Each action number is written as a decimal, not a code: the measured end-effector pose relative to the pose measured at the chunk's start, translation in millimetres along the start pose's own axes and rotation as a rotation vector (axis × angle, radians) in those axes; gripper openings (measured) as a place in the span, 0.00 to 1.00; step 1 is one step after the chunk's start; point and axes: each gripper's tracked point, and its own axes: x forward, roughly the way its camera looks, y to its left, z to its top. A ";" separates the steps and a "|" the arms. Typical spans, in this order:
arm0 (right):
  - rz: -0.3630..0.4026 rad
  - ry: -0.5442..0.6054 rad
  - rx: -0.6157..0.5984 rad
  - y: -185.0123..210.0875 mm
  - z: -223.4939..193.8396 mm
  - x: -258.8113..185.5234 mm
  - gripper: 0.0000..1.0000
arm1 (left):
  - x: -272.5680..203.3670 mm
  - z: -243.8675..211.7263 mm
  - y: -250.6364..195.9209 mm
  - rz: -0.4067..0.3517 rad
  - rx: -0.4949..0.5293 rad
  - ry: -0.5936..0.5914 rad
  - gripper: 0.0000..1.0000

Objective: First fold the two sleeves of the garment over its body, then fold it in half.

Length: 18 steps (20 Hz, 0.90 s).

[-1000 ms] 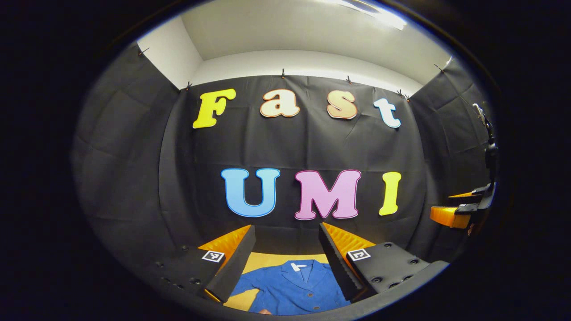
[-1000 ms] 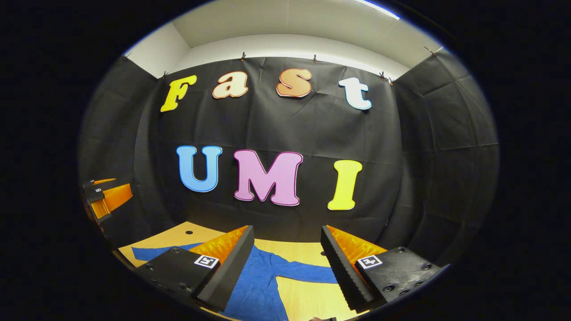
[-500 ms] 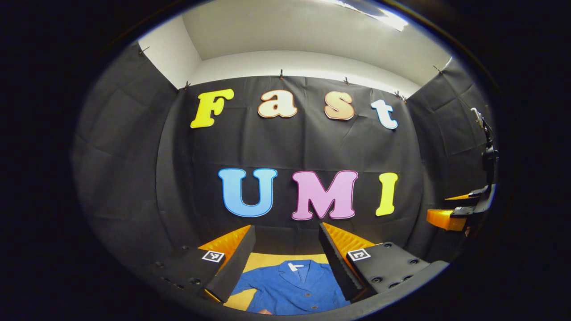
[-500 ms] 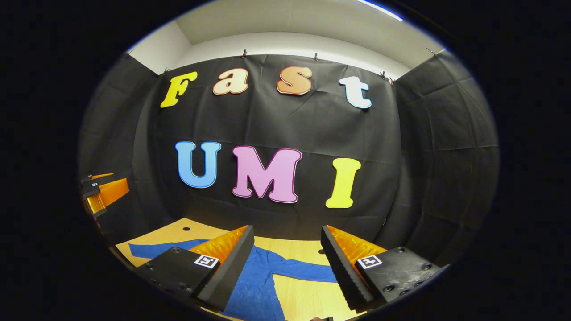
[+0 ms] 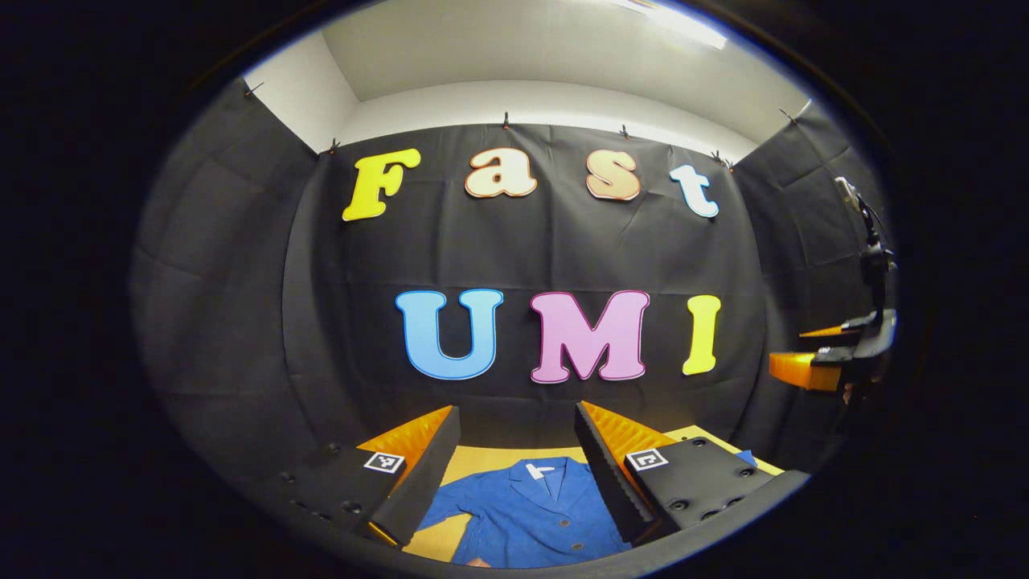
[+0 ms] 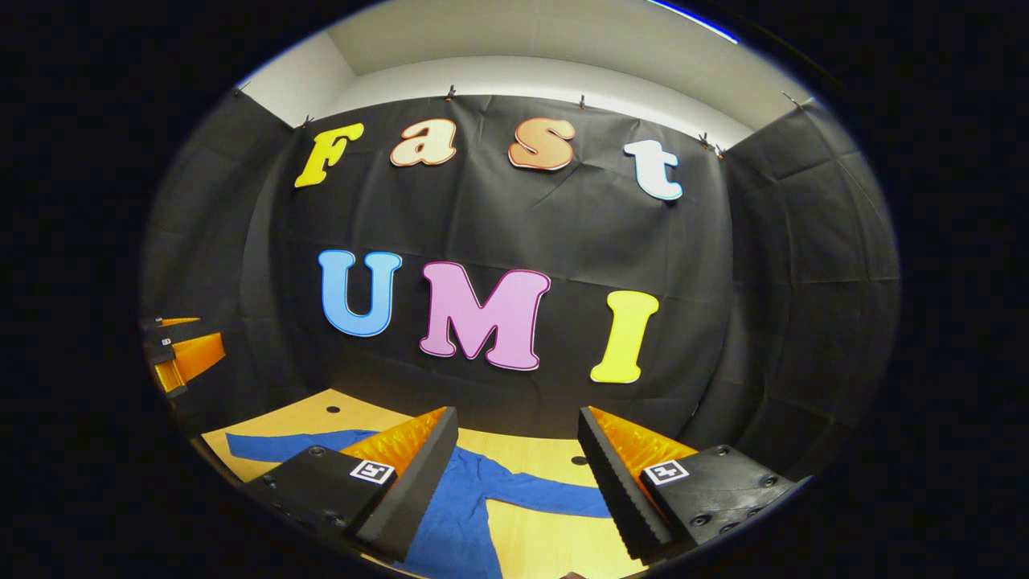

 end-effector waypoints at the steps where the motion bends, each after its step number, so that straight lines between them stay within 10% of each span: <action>1: -0.004 -0.010 -0.001 -4.4 5.3 7.0 0.96 | -0.2 -0.3 1.0 0.000 0.001 -0.002 0.82; 10: -0.112 0.079 0.018 -99.2 -50.1 87.5 0.94 | 18.6 -12.0 -0.1 0.020 -0.048 0.024 0.82; 18: -0.269 0.420 0.171 -217.5 -256.2 158.9 0.95 | 83.4 -17.2 -39.9 0.010 -0.034 0.063 0.82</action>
